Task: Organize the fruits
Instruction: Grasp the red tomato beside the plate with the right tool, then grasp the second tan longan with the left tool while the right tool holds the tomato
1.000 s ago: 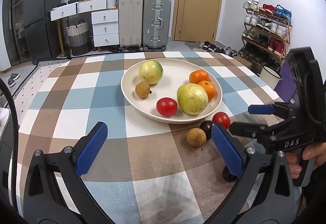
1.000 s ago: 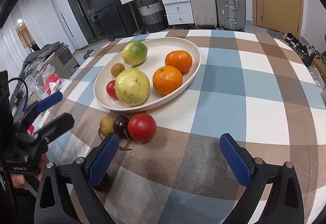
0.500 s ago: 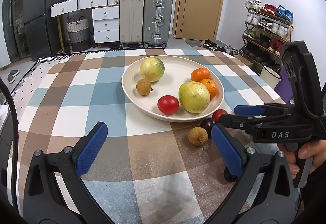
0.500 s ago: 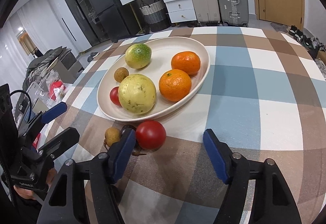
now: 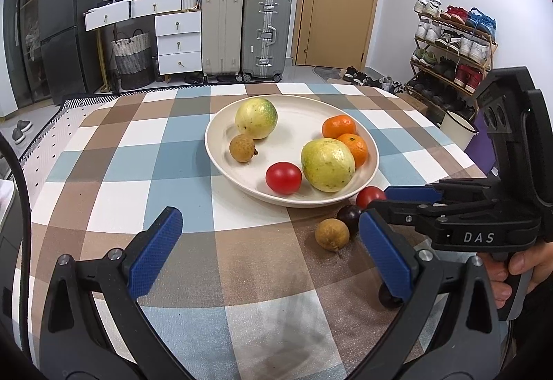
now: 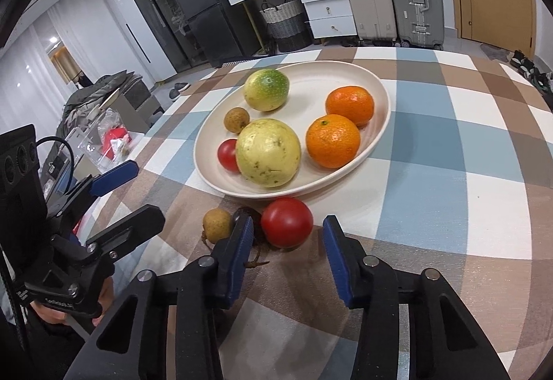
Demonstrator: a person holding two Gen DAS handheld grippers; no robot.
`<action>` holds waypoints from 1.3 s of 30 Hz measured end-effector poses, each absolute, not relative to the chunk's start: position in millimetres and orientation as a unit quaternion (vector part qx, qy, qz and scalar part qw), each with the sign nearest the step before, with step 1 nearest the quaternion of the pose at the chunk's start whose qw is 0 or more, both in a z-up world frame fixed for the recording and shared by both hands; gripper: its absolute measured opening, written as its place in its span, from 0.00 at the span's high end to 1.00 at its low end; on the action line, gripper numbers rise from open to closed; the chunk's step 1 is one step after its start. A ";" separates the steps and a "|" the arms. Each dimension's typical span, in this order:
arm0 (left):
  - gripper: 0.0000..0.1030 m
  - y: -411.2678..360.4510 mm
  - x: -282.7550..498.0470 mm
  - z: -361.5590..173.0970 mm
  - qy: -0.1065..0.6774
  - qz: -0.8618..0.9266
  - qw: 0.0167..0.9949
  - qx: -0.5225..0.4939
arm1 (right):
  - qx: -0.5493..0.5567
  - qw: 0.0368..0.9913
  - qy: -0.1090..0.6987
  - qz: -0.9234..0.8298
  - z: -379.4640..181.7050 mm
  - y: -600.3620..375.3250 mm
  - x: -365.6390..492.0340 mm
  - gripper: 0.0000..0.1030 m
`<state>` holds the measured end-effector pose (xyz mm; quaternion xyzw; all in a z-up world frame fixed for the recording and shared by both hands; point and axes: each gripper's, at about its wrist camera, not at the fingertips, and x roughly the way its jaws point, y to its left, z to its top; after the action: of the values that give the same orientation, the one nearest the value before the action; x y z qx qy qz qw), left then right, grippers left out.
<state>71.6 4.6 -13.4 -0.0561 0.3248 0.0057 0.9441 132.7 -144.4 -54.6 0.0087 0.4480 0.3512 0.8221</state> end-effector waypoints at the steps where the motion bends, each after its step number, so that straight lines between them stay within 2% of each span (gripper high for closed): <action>1: 0.01 4.5 71.1 -13.1 0.325 0.006 0.944 -0.056 | 0.011 0.821 0.448 0.354 -54.6 -144.3 132.5 0.58; 7: 0.01 4.6 71.1 -13.0 0.324 0.006 0.944 -0.056 | 0.019 0.816 0.451 0.361 -55.0 -144.1 131.6 0.61; 11: 0.01 4.3 72.2 -13.9 0.325 0.006 0.944 -0.056 | 0.024 0.817 0.452 0.356 -55.7 -147.3 133.0 0.71; 18: 0.01 1.6 73.6 -13.8 0.323 -0.005 0.945 -0.054 | 0.015 0.822 0.446 0.355 -52.3 -153.0 125.5 0.74; 28: 0.02 -14.2 89.7 -29.1 0.381 -0.035 0.923 -0.037 | 0.011 0.827 0.442 0.348 -48.3 -165.3 123.1 0.75; 29: 0.03 -14.1 93.2 -32.2 0.391 -0.037 0.919 -0.038 | 0.009 0.826 0.442 0.349 -48.2 -164.4 122.6 0.75; 33: 0.19 -11.9 103.6 -43.3 0.422 -0.043 0.904 -0.050 | 0.002 0.827 0.441 0.349 -48.9 -162.2 121.2 0.75; 39: 0.36 -5.9 105.6 -45.7 0.416 -0.065 0.903 -0.080 | 0.003 0.829 0.439 0.345 -48.6 -163.0 122.6 0.75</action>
<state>105.6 -5.9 -45.7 -0.0801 0.4164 -0.0652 0.9033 122.6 -163.0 -48.6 0.0026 0.4392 0.3452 0.8294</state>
